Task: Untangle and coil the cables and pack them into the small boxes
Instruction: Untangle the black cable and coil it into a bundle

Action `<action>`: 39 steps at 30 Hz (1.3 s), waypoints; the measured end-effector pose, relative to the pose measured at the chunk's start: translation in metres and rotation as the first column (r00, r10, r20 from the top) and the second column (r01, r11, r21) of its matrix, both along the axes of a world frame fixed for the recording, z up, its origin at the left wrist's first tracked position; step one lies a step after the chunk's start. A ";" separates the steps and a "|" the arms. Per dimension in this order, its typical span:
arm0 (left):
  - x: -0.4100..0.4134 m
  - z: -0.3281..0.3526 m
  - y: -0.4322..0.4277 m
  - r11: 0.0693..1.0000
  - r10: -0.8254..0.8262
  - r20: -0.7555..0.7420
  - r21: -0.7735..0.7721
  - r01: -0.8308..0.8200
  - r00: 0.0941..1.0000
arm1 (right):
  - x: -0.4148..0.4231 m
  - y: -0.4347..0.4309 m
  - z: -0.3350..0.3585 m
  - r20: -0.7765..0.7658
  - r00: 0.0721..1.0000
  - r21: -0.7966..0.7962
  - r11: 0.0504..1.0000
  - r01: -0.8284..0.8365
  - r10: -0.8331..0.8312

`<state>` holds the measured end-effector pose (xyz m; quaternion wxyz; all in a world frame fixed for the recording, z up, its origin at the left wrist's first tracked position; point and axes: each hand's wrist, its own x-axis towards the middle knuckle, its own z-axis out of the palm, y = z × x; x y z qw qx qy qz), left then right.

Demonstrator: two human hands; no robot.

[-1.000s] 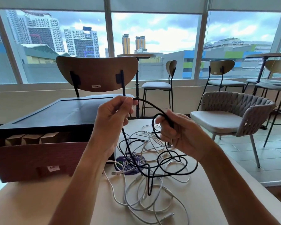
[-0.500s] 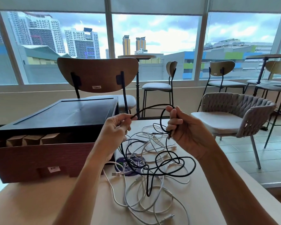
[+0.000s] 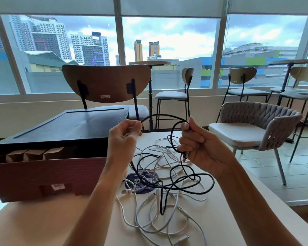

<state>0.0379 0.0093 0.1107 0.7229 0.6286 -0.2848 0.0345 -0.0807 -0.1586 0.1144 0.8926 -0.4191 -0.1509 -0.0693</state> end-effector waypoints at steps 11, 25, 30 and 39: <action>-0.010 0.002 0.003 0.781 -0.197 0.384 0.617 -0.093 0.902 | 0.002 -0.004 0.003 0.102 0.941 0.255 0.922 0.290 -0.324; -0.038 0.022 0.019 0.463 -0.587 0.131 0.864 0.199 0.799 | 0.015 0.010 -0.014 0.303 0.595 -0.379 0.479 0.792 -0.744; -0.030 0.032 0.022 0.716 -0.500 0.286 0.667 0.205 0.817 | 0.013 0.014 -0.019 0.329 0.725 -0.708 0.350 0.613 -0.605; -0.012 0.031 0.020 0.963 -0.252 -0.003 0.092 0.252 0.968 | -0.001 -0.006 -0.015 0.048 0.946 -0.630 0.725 0.278 -0.321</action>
